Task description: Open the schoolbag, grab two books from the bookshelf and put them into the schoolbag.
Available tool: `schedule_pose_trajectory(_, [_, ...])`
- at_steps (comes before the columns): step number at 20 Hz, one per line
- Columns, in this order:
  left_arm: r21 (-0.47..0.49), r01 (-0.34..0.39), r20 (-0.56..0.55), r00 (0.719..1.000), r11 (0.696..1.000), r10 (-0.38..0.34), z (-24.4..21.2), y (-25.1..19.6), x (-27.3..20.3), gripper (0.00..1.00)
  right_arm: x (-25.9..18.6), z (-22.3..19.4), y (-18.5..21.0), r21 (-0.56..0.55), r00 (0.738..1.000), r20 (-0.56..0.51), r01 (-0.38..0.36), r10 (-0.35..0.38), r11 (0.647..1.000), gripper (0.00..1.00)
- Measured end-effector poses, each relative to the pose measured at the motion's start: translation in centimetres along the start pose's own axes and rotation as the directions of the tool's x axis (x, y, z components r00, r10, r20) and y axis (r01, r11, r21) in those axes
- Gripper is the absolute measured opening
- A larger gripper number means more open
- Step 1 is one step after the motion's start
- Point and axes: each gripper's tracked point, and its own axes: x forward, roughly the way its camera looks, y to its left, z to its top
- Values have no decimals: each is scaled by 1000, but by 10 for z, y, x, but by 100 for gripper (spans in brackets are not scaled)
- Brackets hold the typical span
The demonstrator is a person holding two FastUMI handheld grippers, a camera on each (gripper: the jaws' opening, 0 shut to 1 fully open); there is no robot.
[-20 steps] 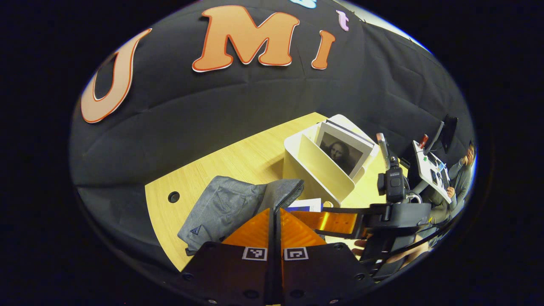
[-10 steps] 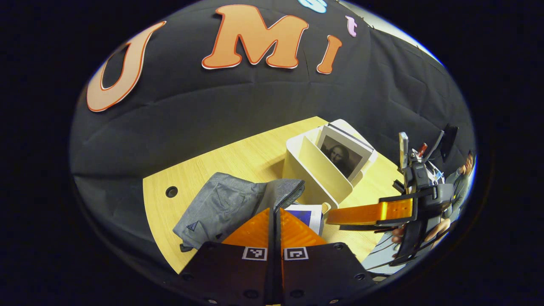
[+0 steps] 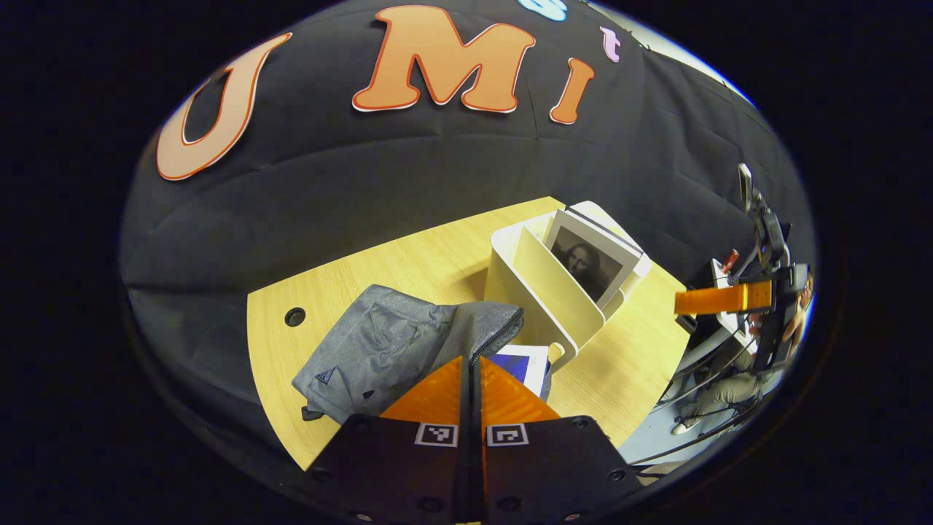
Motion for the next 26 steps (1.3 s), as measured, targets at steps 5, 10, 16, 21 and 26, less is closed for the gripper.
schedule_pose_trajectory(5, [18,-35,-20,999,999,35,-3,-6,4,0,7,74,-8,-221,1000,-11,3,-5,975,98])
schedule_pose_trajectory(10, [7,-36,-37,999,999,36,-2,-12,8,0,49,125,14,-321,996,-88,-43,16,946,99])
schedule_pose_trajectory(16, [15,26,-64,998,1000,-25,-3,-9,4,0,111,123,18,-351,972,-219,9,-91,936,99])
schedule_pose_trajectory(21, [-16,59,-51,997,998,-60,5,3,3,1,142,103,17,-395,947,-270,54,-172,917,99])
schedule_pose_trajectory(26, [1,77,-41,996,997,-77,8,6,5,0,150,91,16,-401,930,-295,88,-219,912,76])
